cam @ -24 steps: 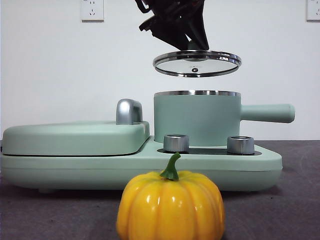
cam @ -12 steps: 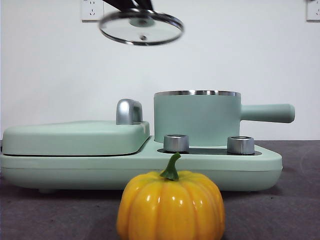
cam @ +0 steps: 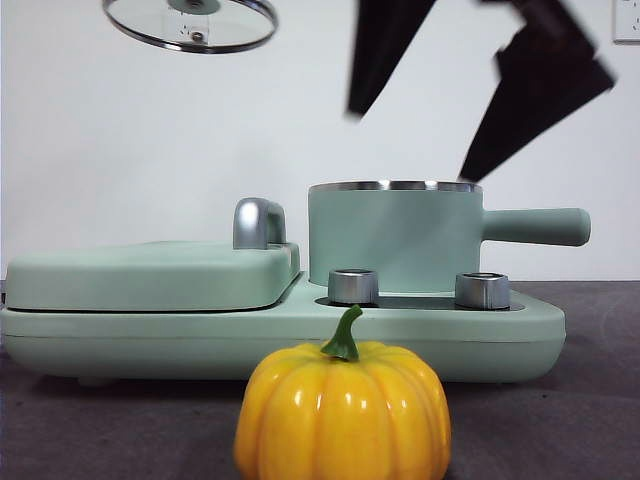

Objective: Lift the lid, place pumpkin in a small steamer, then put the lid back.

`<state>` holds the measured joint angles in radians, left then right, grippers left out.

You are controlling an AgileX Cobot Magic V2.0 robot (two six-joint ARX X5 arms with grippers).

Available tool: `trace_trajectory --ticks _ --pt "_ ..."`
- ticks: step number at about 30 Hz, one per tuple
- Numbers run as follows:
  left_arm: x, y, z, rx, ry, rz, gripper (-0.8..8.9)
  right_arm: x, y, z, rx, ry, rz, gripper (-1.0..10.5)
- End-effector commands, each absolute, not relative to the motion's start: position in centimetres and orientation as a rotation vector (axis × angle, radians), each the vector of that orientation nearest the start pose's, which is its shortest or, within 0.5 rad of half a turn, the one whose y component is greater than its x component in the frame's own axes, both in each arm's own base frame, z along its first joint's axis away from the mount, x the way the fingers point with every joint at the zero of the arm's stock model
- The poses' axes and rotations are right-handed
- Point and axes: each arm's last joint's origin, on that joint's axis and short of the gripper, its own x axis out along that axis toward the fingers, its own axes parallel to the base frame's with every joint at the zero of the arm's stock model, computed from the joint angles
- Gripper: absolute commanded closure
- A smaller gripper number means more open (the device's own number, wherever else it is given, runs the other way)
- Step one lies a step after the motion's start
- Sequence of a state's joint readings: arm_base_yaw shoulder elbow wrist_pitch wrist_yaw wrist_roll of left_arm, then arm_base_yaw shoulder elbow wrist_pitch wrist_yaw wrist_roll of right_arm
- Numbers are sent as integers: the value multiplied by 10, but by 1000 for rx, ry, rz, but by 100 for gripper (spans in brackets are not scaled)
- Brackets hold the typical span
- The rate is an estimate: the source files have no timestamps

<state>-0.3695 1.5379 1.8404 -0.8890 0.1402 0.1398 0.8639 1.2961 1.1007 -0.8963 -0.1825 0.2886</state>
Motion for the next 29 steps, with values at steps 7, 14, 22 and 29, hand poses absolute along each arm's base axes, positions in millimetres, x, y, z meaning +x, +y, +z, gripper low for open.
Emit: trace_trajectory --ticks 7,14,22,29 --pt "288 -106 450 193 526 -513 790 156 231 252 -228 1279 800 394" --pt "288 -105 450 192 526 -510 790 154 247 230 -285 1333 800 394" --pt "288 -104 450 191 527 -508 790 152 265 206 -340 1374 812 394" --pt "288 -104 450 191 527 -507 790 147 275 184 -403 1435 803 395"
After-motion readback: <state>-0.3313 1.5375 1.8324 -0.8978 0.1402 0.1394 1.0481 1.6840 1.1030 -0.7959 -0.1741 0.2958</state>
